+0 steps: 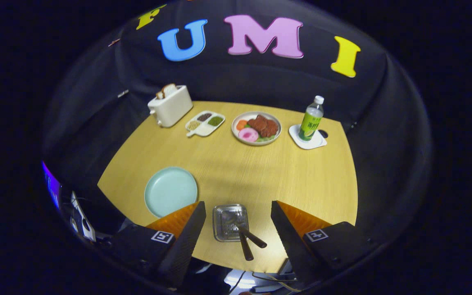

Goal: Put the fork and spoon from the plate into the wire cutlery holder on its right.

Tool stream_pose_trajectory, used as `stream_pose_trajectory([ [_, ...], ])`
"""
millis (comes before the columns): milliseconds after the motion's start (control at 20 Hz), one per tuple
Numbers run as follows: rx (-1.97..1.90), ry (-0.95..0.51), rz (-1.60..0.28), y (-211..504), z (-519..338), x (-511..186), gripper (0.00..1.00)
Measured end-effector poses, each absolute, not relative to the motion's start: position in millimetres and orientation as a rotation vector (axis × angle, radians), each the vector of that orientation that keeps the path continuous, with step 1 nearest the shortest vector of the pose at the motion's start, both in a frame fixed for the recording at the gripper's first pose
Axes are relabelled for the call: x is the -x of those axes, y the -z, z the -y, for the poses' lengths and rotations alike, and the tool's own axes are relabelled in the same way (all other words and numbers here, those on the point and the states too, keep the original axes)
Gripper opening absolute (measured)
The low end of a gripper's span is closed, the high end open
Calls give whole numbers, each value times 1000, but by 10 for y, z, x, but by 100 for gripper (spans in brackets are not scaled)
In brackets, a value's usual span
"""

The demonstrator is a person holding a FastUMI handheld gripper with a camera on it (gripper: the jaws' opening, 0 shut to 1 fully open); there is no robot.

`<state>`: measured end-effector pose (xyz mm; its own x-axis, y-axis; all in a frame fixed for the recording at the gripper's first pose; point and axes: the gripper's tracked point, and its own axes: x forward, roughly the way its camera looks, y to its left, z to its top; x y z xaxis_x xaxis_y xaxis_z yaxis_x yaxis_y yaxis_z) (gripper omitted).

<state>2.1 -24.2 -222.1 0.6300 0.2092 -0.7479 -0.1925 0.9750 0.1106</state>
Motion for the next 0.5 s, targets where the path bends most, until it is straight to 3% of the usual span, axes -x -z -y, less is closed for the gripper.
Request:
stream_pose_trajectory([
  [500, -21, -98, -419, 1244, 481, -158, 99],
])
